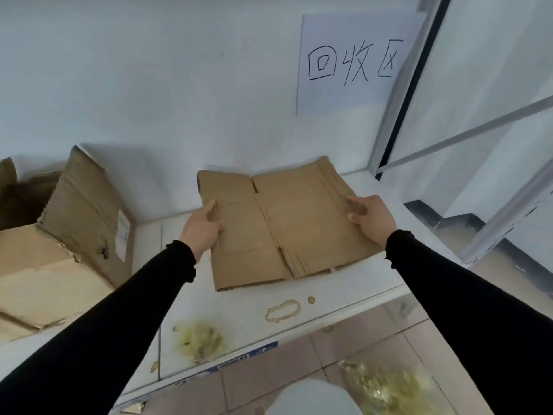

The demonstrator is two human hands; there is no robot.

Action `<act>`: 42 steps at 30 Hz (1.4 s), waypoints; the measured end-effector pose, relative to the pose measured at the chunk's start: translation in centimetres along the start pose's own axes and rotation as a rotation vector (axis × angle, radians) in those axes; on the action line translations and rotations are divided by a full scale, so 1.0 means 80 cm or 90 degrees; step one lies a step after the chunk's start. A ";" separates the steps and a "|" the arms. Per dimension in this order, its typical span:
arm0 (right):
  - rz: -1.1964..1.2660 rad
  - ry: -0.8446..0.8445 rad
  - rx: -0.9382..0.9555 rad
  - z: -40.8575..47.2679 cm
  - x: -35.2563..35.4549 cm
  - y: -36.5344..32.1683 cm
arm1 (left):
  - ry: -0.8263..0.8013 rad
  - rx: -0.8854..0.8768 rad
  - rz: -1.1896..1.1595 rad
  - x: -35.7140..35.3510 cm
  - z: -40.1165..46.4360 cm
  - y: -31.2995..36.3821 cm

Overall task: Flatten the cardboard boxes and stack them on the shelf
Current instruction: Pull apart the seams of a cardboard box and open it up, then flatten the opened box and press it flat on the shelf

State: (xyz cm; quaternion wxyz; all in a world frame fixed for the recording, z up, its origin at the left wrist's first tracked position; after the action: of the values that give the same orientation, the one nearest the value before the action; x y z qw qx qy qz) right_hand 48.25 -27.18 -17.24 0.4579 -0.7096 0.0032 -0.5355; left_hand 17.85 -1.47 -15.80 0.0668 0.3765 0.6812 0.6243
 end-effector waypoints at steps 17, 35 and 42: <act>-0.342 0.056 -0.059 0.094 0.062 0.169 | -0.070 -0.044 0.277 -0.229 0.078 0.001; -0.232 -0.105 0.326 -0.048 -0.100 -0.234 | 0.092 -0.301 0.505 0.043 -0.113 0.026; -0.075 -0.161 0.562 -0.173 -0.181 -0.459 | 0.285 -0.373 0.525 0.233 -0.228 0.001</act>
State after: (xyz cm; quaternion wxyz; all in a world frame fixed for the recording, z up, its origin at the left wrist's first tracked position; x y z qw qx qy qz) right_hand 13.70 -7.65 -4.14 0.6818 -0.5056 -0.3210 -0.4200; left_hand -5.55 -4.96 -4.82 -0.2278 0.4362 0.2726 0.8268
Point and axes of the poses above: each hand's wrist, its own z-axis towards the middle knuckle, its own x-axis out of the back of the hand, y = z × x, the point moved 5 cm from there along z, towards the middle knuckle, and after that the axes turned 1 degree about x, right-handed, at the moved point
